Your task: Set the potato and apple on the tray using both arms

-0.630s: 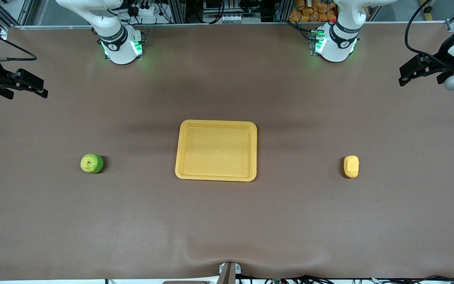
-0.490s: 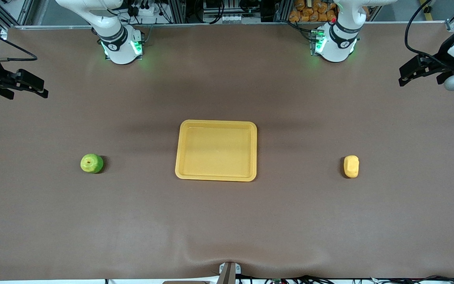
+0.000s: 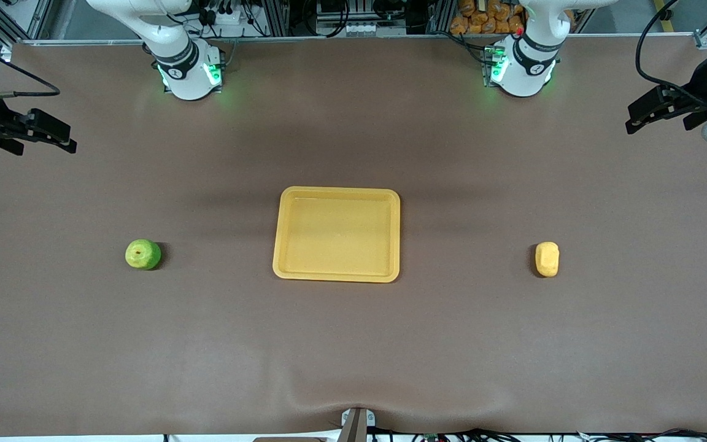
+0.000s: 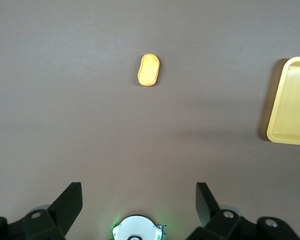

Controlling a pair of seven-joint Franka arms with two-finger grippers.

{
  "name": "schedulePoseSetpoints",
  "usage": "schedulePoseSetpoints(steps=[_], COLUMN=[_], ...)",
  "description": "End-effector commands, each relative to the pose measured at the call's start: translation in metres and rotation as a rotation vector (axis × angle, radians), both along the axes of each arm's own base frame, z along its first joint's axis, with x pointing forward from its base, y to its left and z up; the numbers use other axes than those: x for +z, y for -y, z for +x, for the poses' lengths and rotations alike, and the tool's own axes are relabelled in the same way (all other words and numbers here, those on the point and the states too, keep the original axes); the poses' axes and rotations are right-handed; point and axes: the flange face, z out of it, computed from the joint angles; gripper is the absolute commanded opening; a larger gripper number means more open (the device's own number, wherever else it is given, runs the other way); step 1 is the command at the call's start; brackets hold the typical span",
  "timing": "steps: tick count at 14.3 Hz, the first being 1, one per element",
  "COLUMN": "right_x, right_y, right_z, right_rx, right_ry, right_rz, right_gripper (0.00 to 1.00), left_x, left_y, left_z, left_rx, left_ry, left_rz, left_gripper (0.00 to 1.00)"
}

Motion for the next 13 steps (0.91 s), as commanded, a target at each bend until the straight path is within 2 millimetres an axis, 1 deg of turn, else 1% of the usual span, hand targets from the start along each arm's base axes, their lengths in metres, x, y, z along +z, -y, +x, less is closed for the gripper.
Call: schedulePoseSetpoints(steps=[1, 7, 9, 11, 13], right_x=[-0.002, -0.008, -0.015, -0.016, -0.027], right_y=[-0.001, -0.001, -0.002, -0.003, -0.003], right_z=[-0.001, -0.001, 0.001, 0.002, 0.005], right_rx=[0.001, 0.003, 0.006, 0.007, 0.007], right_ry=[-0.001, -0.01, -0.019, -0.017, -0.017], right_rz=[0.017, 0.017, 0.018, 0.018, 0.018], right_gripper=[1.0, 1.0, 1.0, 1.0, 1.0], left_x=[0.001, -0.002, -0.003, -0.009, -0.022], left_y=[0.001, 0.005, 0.004, 0.005, 0.004], left_z=[0.002, 0.001, 0.002, 0.005, 0.006], left_rx=[-0.017, -0.028, -0.028, -0.029, -0.026], left_ry=[-0.012, -0.021, -0.024, -0.038, -0.062], left_rz=[-0.015, -0.012, -0.012, -0.012, -0.01], left_gripper=[1.0, 1.0, 1.0, 1.0, 1.0])
